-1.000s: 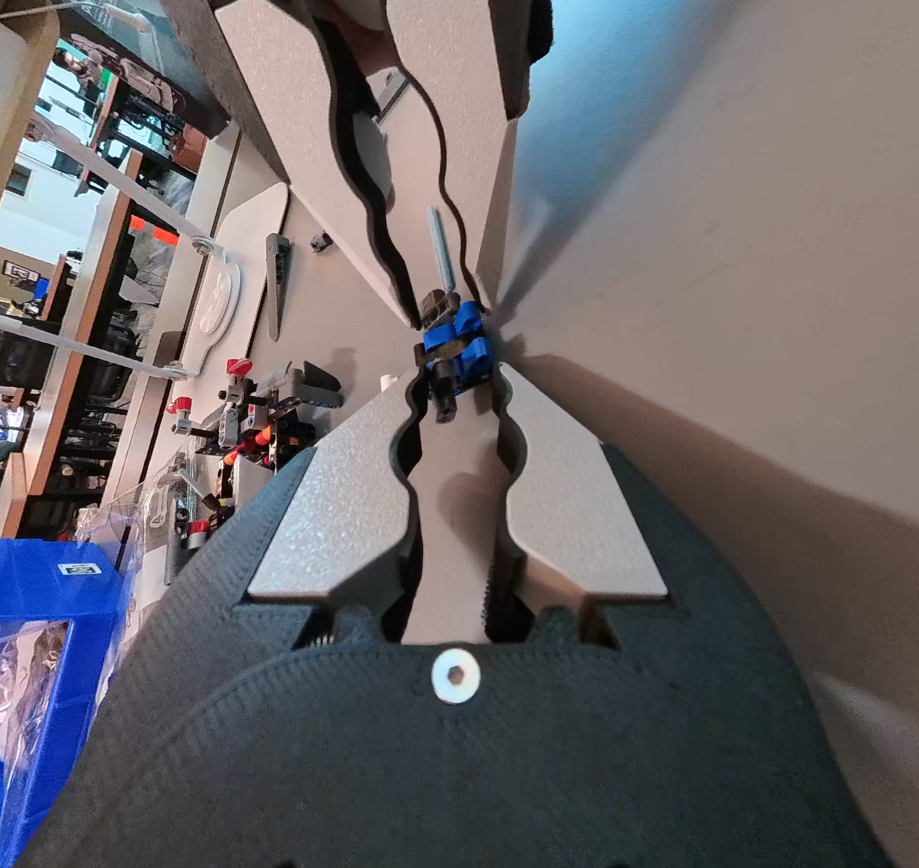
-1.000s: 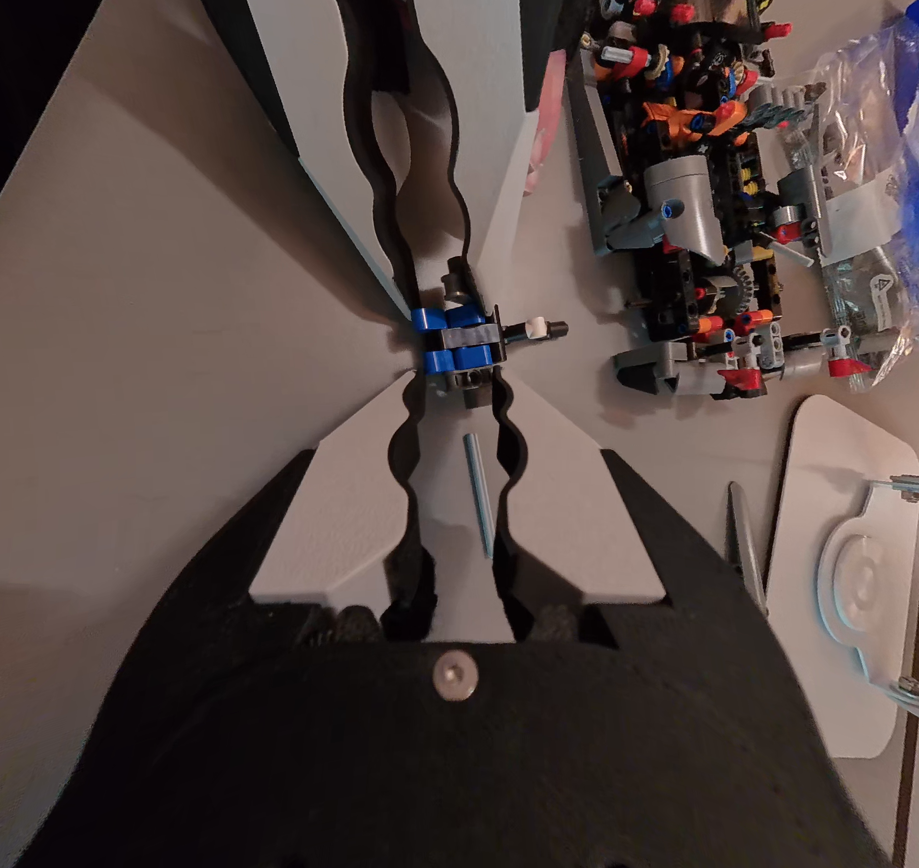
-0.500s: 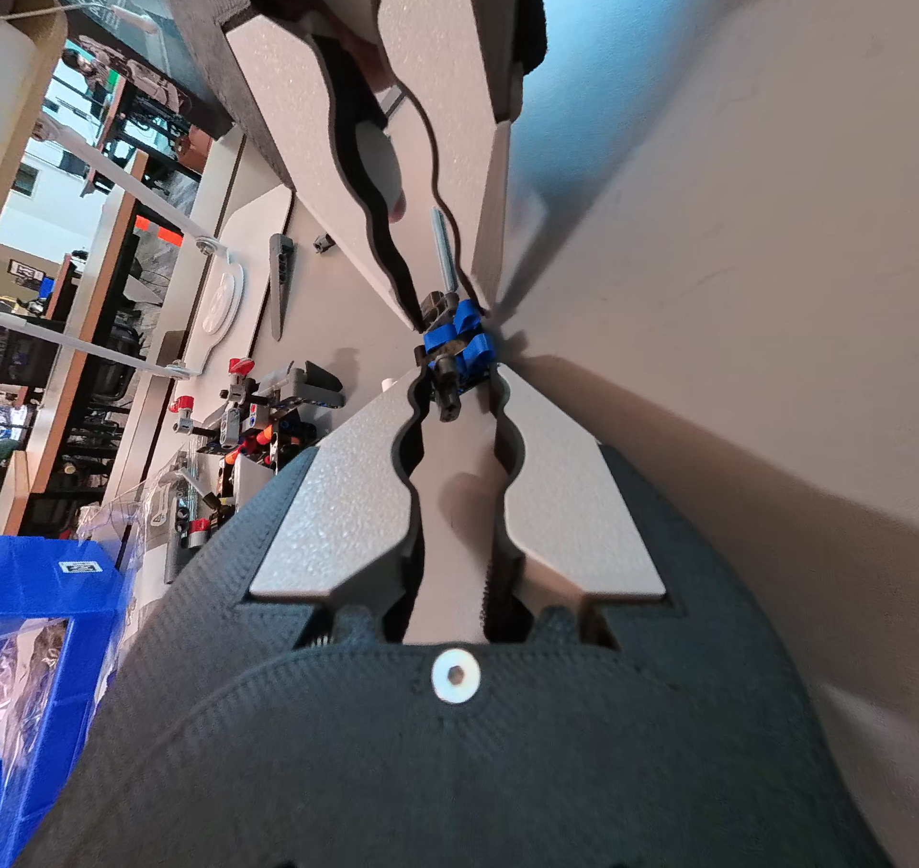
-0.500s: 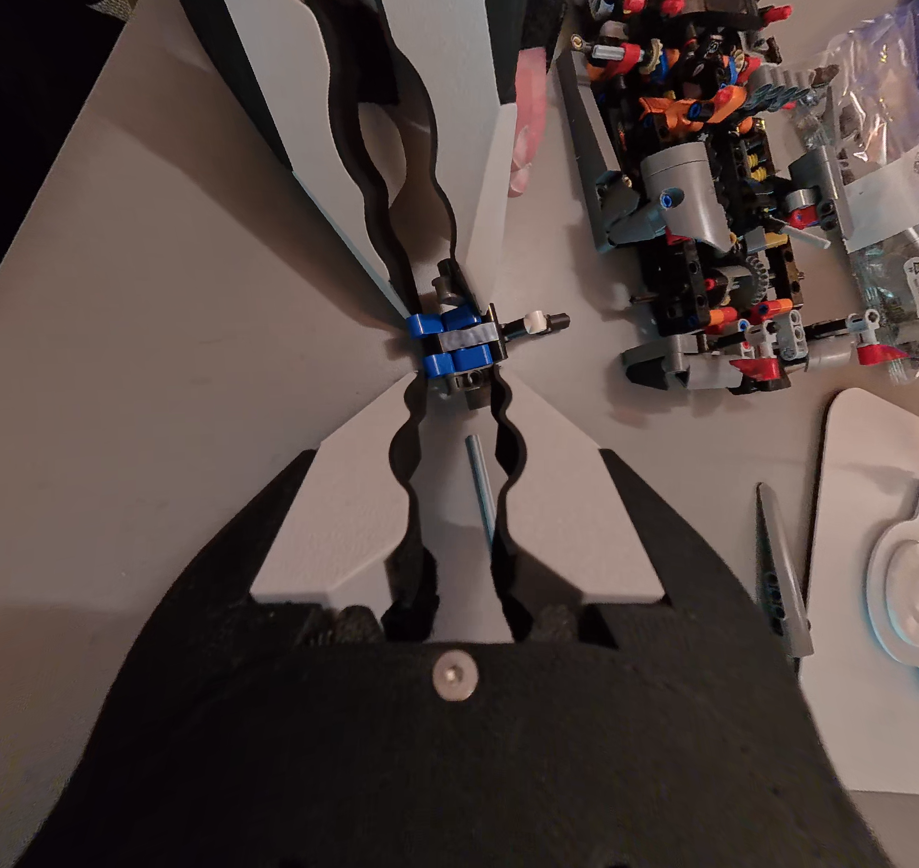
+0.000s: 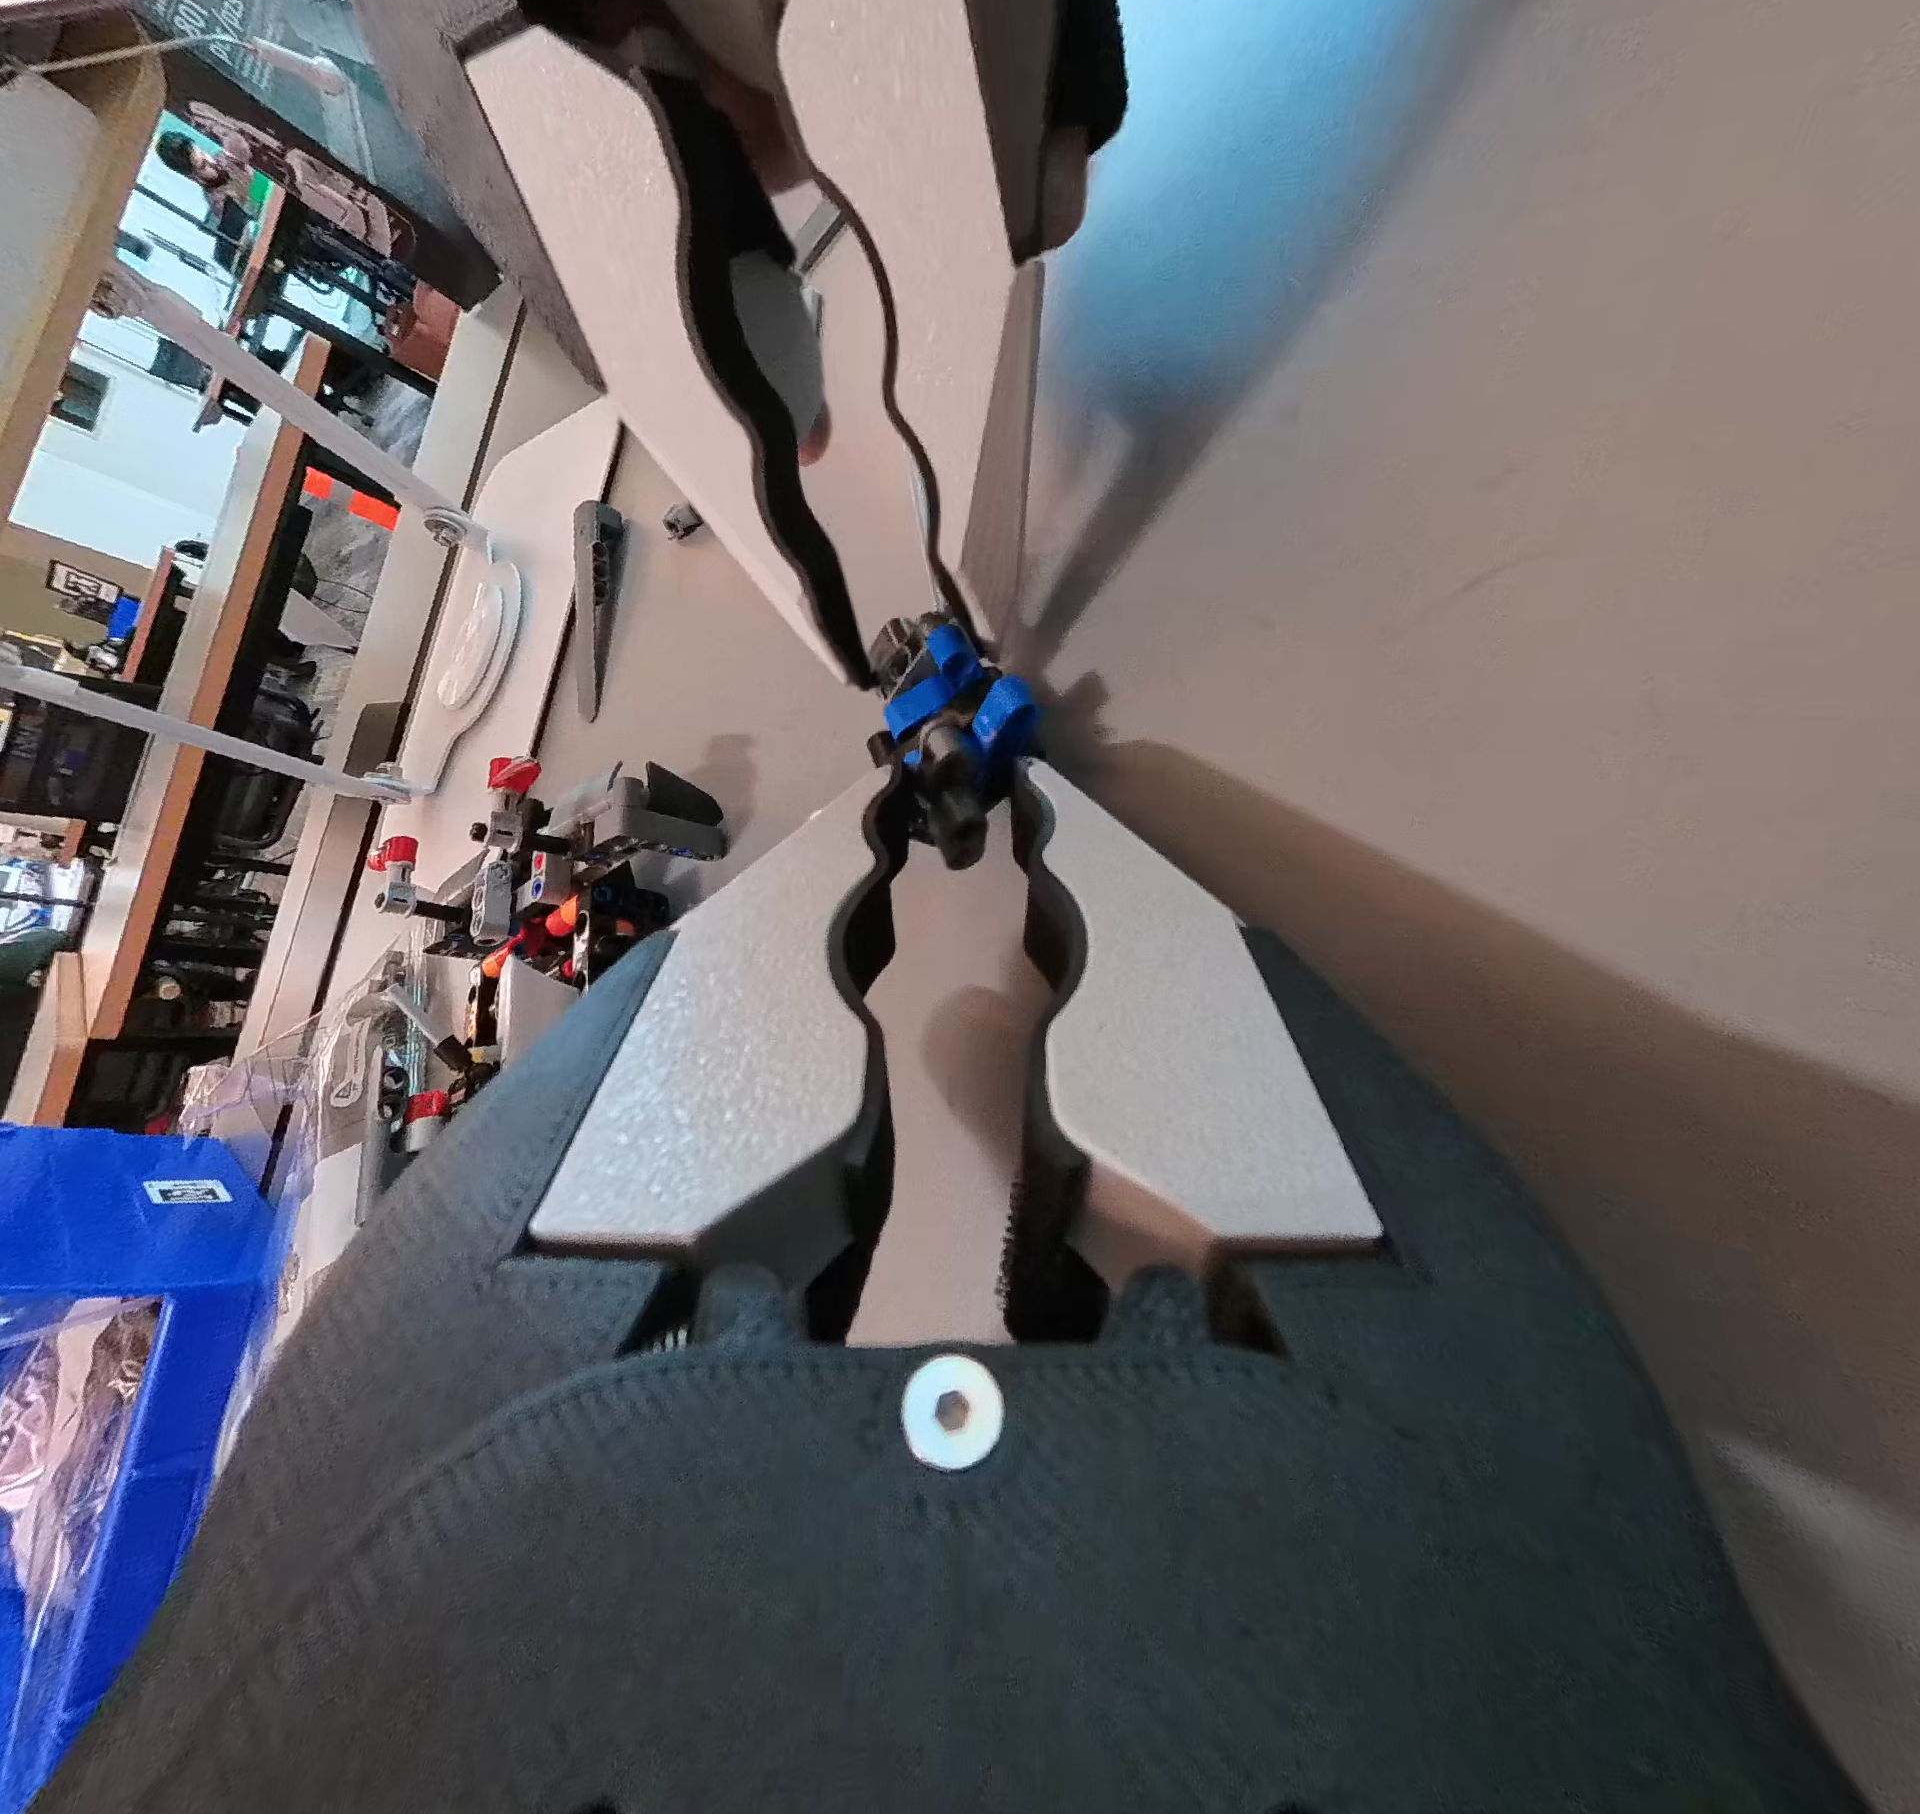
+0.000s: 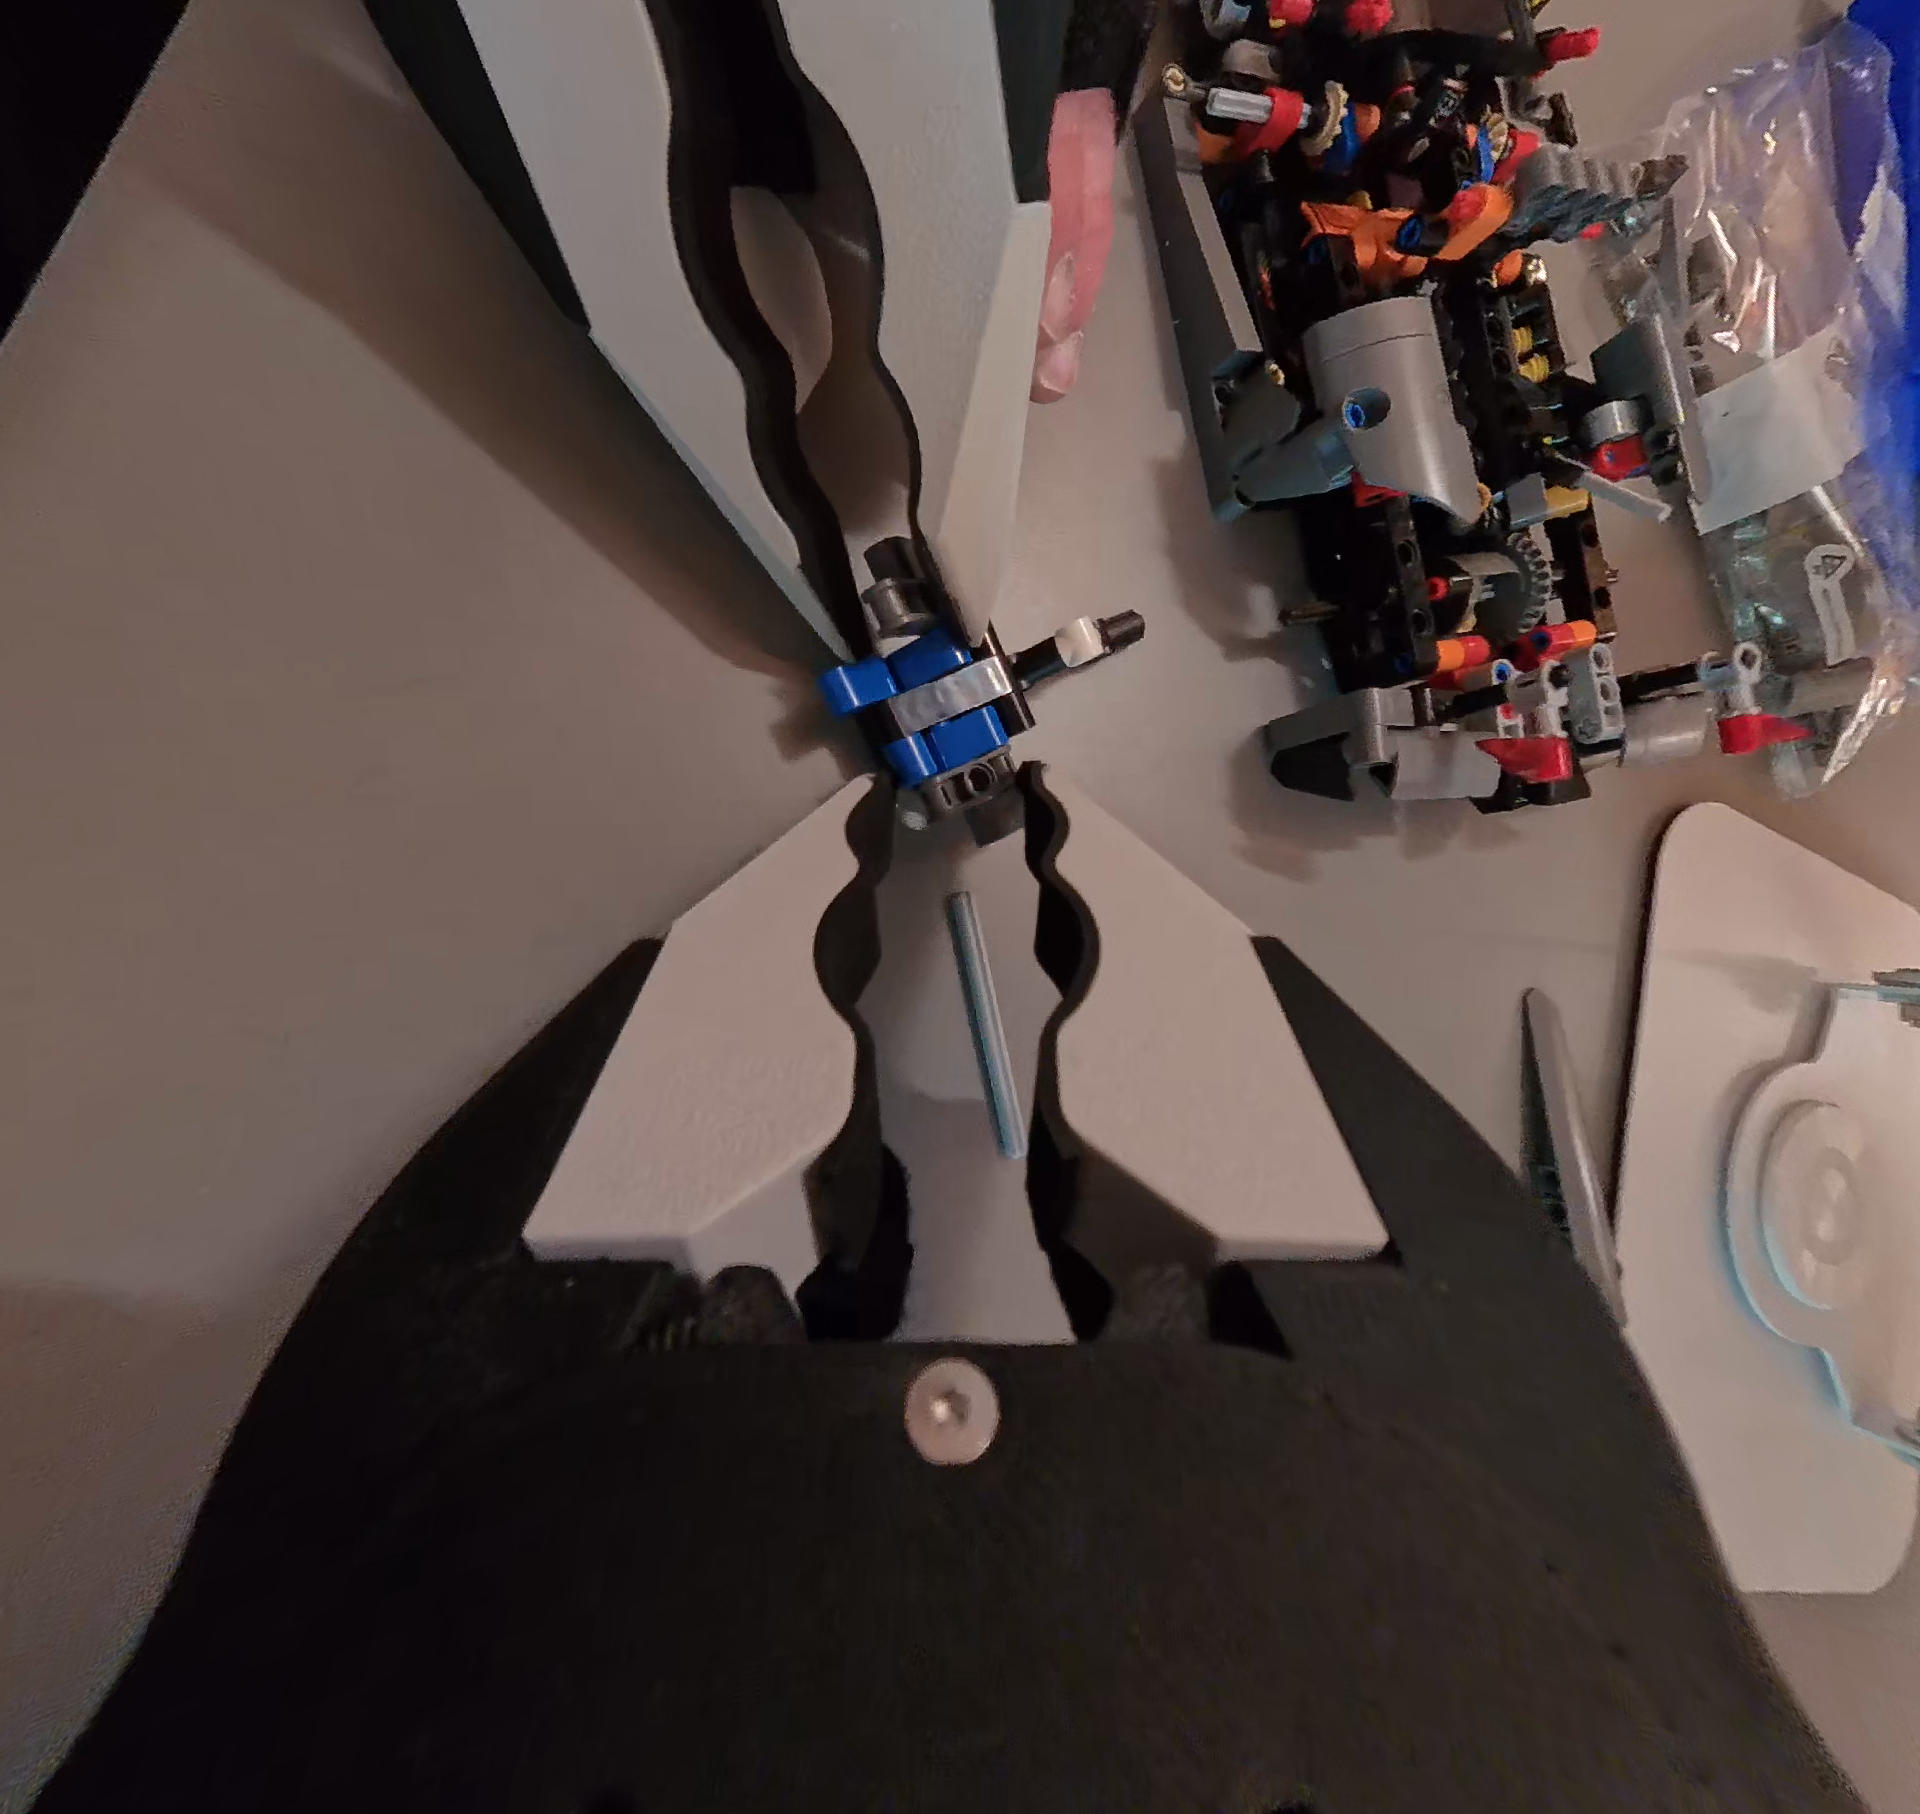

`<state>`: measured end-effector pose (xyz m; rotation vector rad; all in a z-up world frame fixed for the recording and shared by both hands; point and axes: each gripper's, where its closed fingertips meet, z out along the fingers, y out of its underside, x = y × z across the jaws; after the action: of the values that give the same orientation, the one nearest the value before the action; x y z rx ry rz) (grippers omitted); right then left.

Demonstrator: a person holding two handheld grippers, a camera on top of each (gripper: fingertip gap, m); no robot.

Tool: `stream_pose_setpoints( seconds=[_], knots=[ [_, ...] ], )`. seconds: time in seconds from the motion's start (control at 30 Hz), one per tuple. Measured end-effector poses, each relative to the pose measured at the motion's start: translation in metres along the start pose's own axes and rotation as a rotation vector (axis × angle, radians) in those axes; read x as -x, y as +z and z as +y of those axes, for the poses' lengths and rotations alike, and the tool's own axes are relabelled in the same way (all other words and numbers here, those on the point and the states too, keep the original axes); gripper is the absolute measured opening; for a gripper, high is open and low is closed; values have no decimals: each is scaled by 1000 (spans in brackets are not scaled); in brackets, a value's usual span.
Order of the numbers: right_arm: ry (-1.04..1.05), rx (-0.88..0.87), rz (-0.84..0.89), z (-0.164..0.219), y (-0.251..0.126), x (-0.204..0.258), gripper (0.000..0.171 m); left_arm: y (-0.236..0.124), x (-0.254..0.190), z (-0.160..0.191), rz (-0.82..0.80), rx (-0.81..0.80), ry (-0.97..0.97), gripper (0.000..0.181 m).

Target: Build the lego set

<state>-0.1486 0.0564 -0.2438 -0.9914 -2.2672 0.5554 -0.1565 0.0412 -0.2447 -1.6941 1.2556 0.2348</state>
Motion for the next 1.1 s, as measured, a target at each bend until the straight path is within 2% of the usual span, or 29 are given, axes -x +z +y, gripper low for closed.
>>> stream_pose_setpoints(
  seconds=[0.1,0.43,0.9,1.0,1.1],
  knots=[
    [-60,24,37,2,1,-1,23,0,0,0,2,-1,-2,16],
    [-200,73,97,3,0,-1,11,3,2,5,21,39,30,13],
    [-81,38,39,2,-1,-1,7,3,4,6,46,41,64,12],
    [-75,44,57,4,-3,-4,11,3,4,6,42,36,61,12],
    [-30,17,-2,4,-7,2,20,3,4,6,42,33,59,13]
  ],
)
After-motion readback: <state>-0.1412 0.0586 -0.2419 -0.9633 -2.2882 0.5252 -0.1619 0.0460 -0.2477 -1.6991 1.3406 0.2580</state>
